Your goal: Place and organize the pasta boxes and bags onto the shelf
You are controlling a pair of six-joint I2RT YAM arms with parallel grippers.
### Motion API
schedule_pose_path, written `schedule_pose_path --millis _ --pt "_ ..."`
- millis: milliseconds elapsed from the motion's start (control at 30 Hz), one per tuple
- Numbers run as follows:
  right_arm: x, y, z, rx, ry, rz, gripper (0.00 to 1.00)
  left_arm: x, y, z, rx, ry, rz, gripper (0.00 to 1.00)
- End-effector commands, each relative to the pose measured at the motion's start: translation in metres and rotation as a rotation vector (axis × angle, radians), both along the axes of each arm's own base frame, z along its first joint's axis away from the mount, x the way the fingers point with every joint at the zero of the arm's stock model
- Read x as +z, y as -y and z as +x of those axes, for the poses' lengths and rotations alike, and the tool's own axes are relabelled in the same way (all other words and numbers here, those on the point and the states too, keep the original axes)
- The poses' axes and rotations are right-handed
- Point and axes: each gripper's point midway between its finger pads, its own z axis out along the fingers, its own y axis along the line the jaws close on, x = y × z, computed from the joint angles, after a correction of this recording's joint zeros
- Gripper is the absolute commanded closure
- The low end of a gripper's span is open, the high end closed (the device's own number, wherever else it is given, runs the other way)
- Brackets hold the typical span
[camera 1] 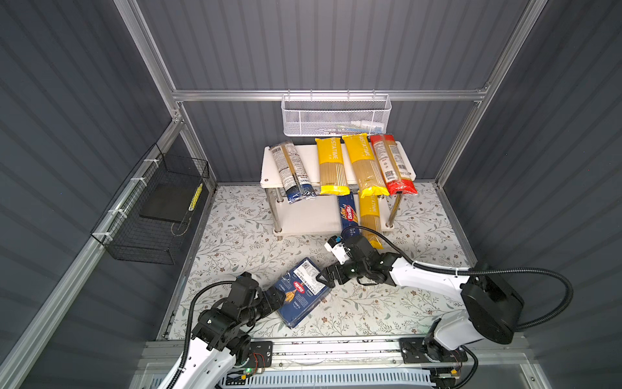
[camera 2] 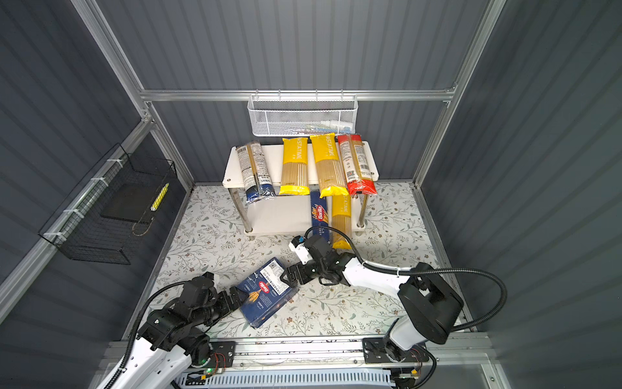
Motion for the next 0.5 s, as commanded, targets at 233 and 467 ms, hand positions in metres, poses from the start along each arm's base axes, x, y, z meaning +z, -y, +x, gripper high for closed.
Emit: schedule_pose_path --millis 233,467 --pt "0.000 -0.023 0.007 0.056 -0.031 0.059 0.01 0.007 0.021 0.007 -0.044 0.046 -0.115 0.00" --pt "-0.005 -0.024 0.003 0.064 -0.061 0.069 0.01 0.003 0.033 0.014 -0.051 0.047 -0.179 0.00"
